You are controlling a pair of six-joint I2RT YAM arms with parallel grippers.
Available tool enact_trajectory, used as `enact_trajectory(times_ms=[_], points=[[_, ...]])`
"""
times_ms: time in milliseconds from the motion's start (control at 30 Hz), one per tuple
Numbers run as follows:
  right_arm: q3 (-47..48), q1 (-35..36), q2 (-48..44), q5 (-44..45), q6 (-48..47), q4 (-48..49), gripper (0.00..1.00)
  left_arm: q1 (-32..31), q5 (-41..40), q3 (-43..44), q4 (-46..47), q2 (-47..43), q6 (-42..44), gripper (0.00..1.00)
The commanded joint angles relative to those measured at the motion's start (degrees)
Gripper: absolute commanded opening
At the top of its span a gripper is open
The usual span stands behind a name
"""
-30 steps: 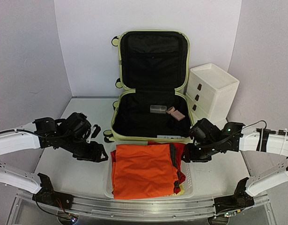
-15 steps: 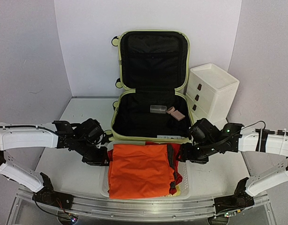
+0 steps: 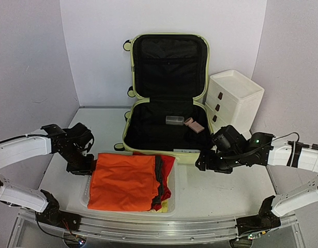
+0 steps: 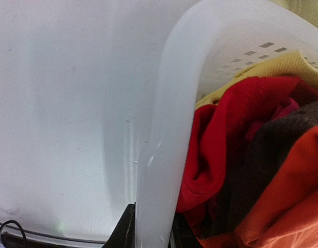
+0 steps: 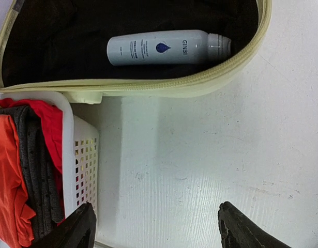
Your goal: Open, take out, and arrange the luggage
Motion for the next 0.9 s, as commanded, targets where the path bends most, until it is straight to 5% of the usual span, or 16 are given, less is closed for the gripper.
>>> enact_trajectory(times_ms=[0, 200, 367, 600, 667, 800, 867], points=[[5.95, 0.12, 2.76, 4.33, -2.71, 1.58, 0.81, 5.50, -20.46, 0.69, -11.04, -4.29, -12.29, 0.16], [10.90, 0.12, 6.35, 3.85, -6.72, 1.64, 0.81, 13.48, -30.04, 1.12, -12.85, -10.54, -15.33, 0.22], [12.41, 0.12, 6.66, 2.34, -8.12, 1.67, 0.82, 18.04, -40.39, 5.87, -12.19, -7.05, -13.34, 0.21], [11.85, 0.12, 4.48, 0.38, -8.06, 1.75, 0.82, 34.55, -39.17, 11.21, -2.99, 2.84, -3.80, 0.20], [11.91, 0.12, 4.50, 0.28, -8.39, 1.81, 0.83, 37.26, -39.56, 12.10, -1.01, 3.19, -1.48, 0.33], [13.19, 0.07, 5.62, 1.24, -8.80, 1.75, 0.84, 40.43, -39.26, 14.15, 0.22, 3.82, -0.96, 0.88], [13.69, 0.12, 5.75, 2.30, -8.08, 1.61, 0.85, 41.84, -38.93, 14.79, -0.22, 3.03, -2.04, 0.99]])
